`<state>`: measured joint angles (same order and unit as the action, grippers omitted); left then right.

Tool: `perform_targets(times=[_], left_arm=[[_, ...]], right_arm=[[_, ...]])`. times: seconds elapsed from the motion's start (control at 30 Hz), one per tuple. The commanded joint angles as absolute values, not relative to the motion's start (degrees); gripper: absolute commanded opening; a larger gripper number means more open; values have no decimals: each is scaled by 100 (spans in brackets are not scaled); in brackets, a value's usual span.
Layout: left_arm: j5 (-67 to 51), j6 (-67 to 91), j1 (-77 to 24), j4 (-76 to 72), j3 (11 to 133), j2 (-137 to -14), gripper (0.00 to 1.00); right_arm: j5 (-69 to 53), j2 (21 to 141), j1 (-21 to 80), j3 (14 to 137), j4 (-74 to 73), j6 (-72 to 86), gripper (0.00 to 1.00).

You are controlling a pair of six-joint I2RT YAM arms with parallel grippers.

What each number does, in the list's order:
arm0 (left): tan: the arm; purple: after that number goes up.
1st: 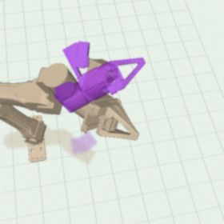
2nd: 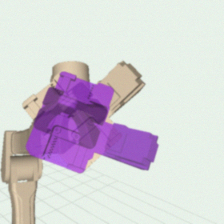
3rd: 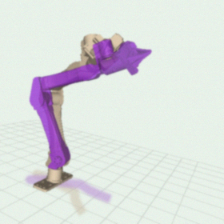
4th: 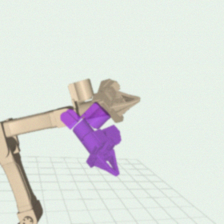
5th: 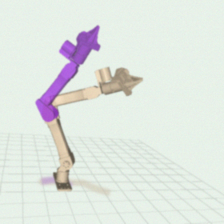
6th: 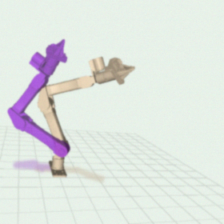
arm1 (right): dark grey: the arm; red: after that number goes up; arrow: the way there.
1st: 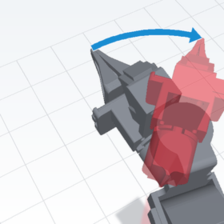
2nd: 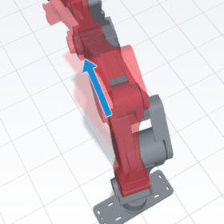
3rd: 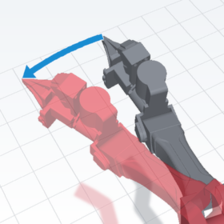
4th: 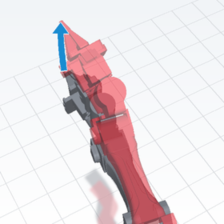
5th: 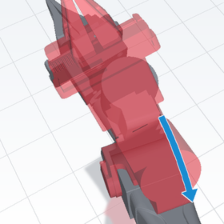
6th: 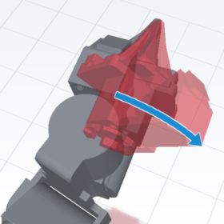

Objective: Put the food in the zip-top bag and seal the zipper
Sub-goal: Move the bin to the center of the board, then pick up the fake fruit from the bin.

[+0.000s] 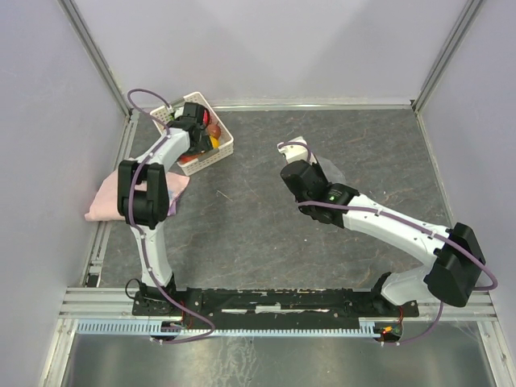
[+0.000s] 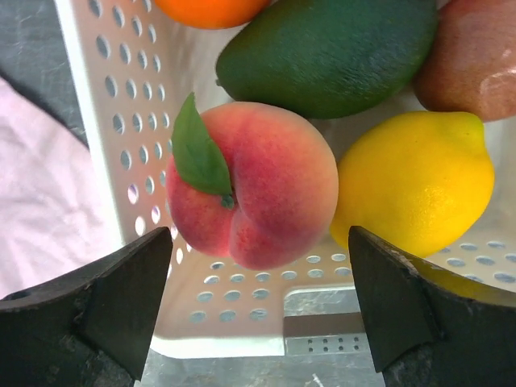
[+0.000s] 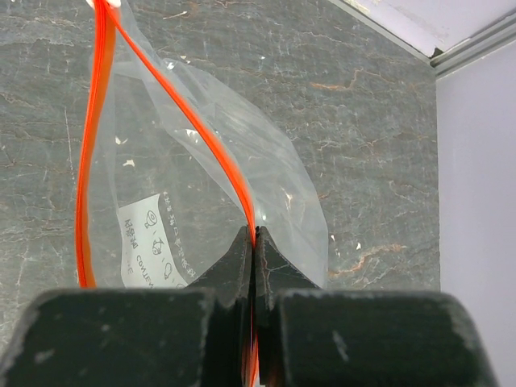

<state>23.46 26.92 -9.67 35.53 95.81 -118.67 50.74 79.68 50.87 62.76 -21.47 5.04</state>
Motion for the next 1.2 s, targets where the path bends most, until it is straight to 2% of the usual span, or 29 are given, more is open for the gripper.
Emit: perform_targets(times=[0.0,0.97,1.17], left_arm=[[2494,2610,-752,3494,9262,-11352,96],[1733,2751,-579,3257,9608,-11997,100],[1718,2749,-575,3233,9561,-11871,93]], right_arm=[[5002,7961,5071,6396,-2035,500,2],[4882,7934,5071,6395,-2066,486,2],[4880,7933,5071,6433,-2107,492,1]])
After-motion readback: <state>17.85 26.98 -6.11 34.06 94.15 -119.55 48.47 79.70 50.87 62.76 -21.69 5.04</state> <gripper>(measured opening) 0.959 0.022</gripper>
